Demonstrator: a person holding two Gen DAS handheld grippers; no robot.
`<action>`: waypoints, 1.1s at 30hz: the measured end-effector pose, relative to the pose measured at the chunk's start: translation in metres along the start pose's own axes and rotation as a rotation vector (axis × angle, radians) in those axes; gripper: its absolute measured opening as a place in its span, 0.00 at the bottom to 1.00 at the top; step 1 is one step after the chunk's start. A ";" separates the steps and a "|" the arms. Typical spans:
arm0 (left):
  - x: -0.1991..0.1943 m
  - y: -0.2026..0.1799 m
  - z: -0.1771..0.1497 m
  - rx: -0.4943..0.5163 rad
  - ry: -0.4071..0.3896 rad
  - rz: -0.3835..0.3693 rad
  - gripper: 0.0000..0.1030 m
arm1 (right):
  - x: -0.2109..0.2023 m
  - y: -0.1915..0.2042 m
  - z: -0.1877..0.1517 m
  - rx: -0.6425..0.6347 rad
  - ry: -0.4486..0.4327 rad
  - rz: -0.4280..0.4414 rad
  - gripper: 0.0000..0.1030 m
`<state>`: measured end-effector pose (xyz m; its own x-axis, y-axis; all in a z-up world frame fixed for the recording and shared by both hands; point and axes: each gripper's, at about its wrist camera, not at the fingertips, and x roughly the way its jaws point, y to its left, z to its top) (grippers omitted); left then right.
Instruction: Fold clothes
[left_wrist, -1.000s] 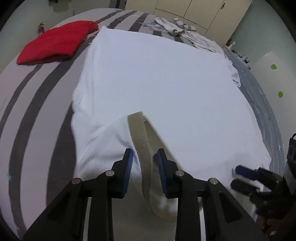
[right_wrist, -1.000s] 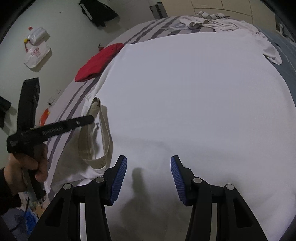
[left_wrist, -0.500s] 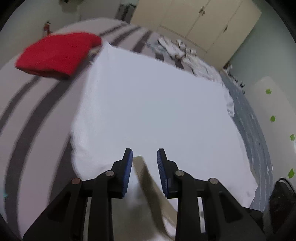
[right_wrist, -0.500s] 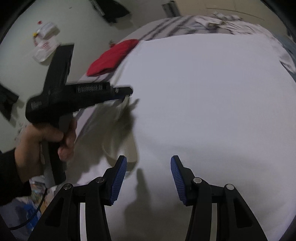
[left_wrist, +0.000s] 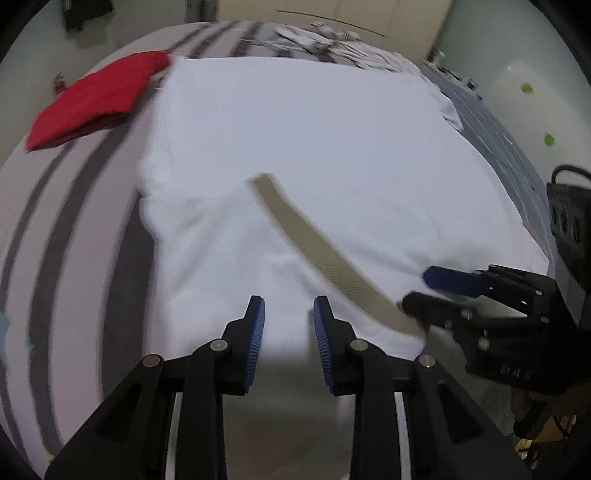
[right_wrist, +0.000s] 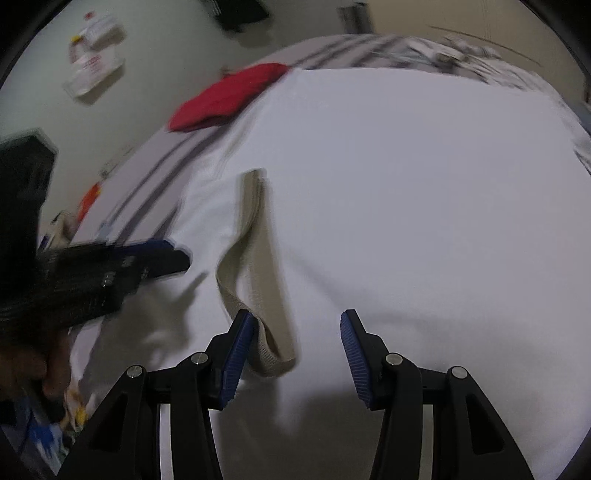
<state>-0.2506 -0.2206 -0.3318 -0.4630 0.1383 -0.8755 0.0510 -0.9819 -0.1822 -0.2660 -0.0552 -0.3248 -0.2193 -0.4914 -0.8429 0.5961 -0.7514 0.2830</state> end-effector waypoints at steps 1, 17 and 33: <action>0.005 -0.006 0.002 0.010 0.006 -0.004 0.24 | -0.001 -0.007 -0.001 0.017 0.001 -0.007 0.30; -0.034 0.039 -0.031 -0.124 -0.008 -0.009 0.24 | -0.042 0.007 -0.005 -0.042 -0.054 0.130 0.28; -0.076 0.030 -0.093 -0.135 0.014 0.063 0.24 | -0.031 -0.026 -0.013 0.063 -0.001 0.080 0.31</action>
<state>-0.1317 -0.2490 -0.3121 -0.4426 0.0796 -0.8932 0.1989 -0.9625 -0.1843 -0.2641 -0.0149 -0.3123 -0.1742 -0.5513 -0.8159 0.5618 -0.7362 0.3775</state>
